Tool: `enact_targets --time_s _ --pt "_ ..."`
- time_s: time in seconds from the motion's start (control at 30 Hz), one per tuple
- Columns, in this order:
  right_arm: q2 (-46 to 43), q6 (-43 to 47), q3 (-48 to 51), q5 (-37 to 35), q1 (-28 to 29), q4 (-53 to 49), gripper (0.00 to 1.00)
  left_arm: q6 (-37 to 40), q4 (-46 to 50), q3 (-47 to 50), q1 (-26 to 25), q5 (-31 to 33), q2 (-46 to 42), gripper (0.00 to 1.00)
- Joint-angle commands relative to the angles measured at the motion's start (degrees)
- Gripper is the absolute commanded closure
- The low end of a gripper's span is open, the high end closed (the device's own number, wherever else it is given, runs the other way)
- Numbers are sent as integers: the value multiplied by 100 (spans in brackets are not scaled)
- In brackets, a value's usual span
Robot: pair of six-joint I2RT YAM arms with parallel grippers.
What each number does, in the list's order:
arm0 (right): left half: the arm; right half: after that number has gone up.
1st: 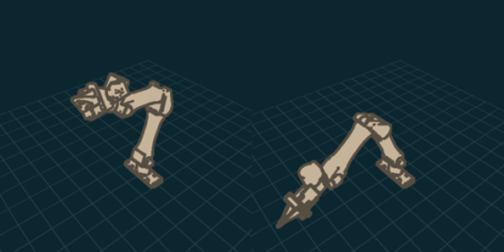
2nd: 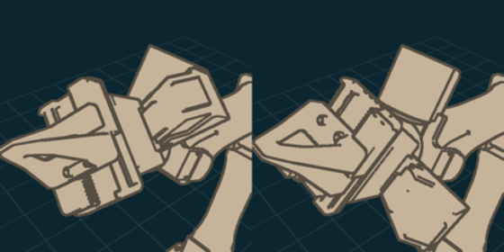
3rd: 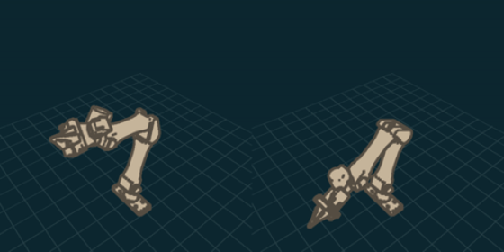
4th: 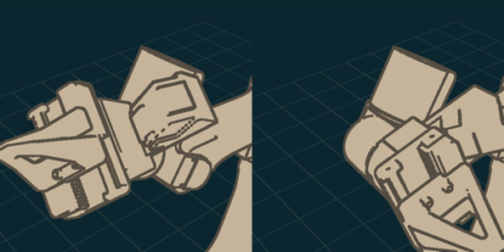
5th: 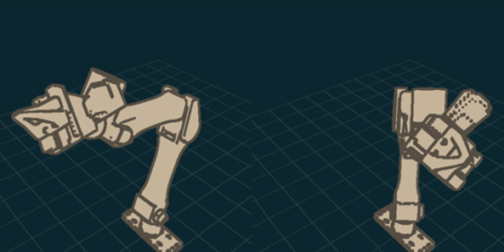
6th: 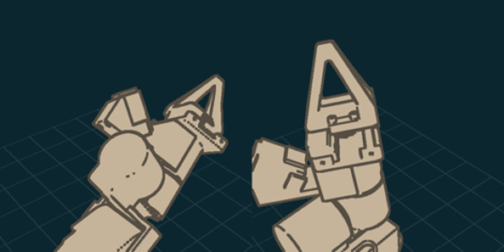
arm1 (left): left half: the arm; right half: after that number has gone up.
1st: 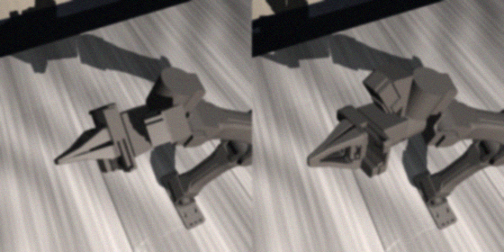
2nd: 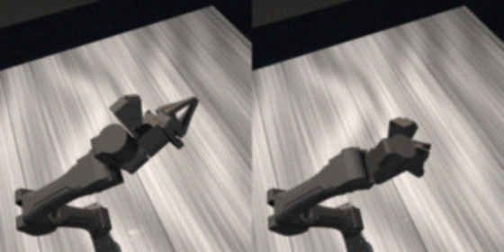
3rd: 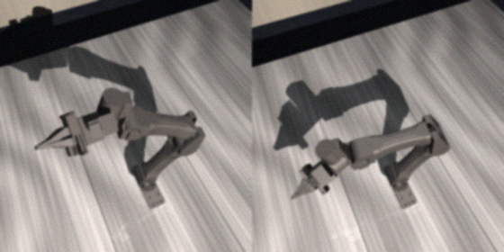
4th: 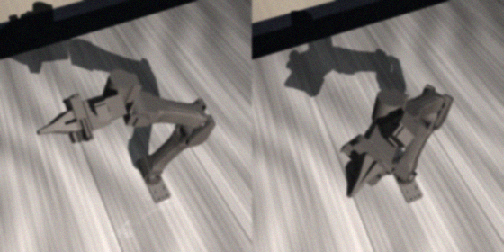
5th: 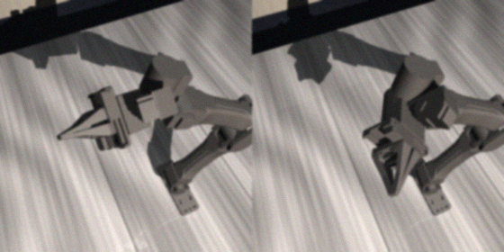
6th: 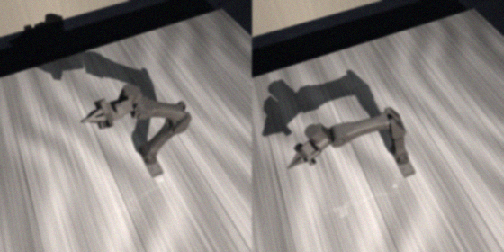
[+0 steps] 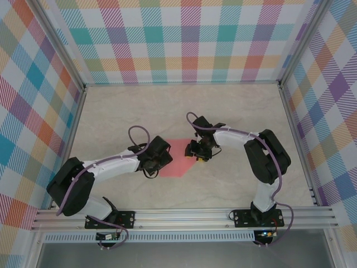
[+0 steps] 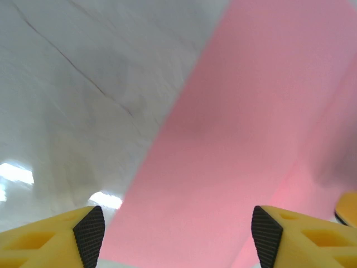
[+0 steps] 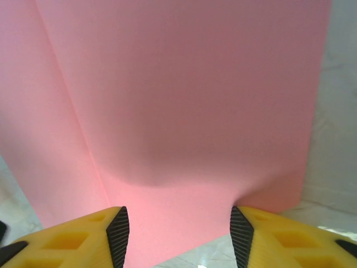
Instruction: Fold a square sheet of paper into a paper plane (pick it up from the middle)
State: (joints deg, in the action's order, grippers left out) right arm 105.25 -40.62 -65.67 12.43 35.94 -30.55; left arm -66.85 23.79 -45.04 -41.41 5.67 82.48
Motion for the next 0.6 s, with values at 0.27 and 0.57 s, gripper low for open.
enact_targets --time_s 0.27,0.57 --pt "-133 2046 -1470 -1558 1297 -962 22 1538 1261 -288 2372 -340 -911 5" --pt "1121 2366 -2573 -1659 2337 -1453 20 2069 1656 -278 3851 -717 -1267 0"
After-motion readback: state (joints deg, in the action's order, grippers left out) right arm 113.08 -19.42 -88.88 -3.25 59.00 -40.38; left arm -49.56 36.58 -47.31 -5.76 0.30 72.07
